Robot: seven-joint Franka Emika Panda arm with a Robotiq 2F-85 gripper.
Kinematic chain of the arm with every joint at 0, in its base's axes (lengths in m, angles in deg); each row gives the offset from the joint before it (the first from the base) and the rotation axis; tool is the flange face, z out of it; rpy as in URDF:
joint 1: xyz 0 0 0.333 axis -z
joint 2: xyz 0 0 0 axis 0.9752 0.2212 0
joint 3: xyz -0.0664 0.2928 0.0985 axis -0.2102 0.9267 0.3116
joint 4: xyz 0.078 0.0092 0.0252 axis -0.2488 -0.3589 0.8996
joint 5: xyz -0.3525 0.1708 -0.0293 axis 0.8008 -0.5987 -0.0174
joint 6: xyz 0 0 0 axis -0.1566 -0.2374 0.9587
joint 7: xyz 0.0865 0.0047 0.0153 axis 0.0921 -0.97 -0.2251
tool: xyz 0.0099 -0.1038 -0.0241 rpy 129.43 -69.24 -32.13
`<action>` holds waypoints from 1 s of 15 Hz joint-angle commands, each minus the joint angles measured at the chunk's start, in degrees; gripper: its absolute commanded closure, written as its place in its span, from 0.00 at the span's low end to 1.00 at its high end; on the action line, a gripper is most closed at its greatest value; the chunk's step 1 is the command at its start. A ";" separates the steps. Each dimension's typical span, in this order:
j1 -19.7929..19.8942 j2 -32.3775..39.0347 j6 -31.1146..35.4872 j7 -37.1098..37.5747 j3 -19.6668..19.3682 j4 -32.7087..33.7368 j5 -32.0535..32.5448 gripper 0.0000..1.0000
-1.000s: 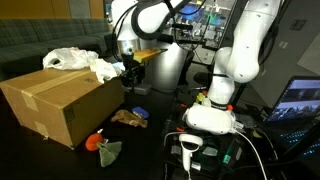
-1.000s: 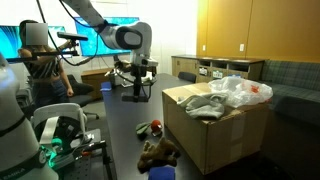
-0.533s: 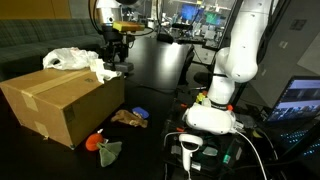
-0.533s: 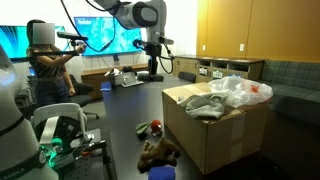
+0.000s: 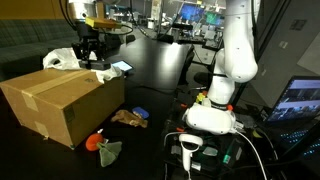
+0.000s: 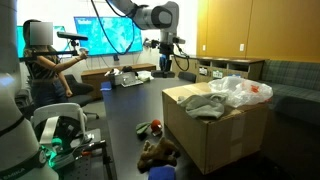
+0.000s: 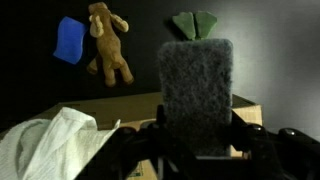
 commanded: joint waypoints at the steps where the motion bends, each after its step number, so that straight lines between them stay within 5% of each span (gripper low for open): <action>1: -1.26 7.46 -0.19 1.70 -0.03 9.43 1.51 0.68; 15: -4.72 23.37 3.29 12.67 -5.33 27.35 4.69 0.68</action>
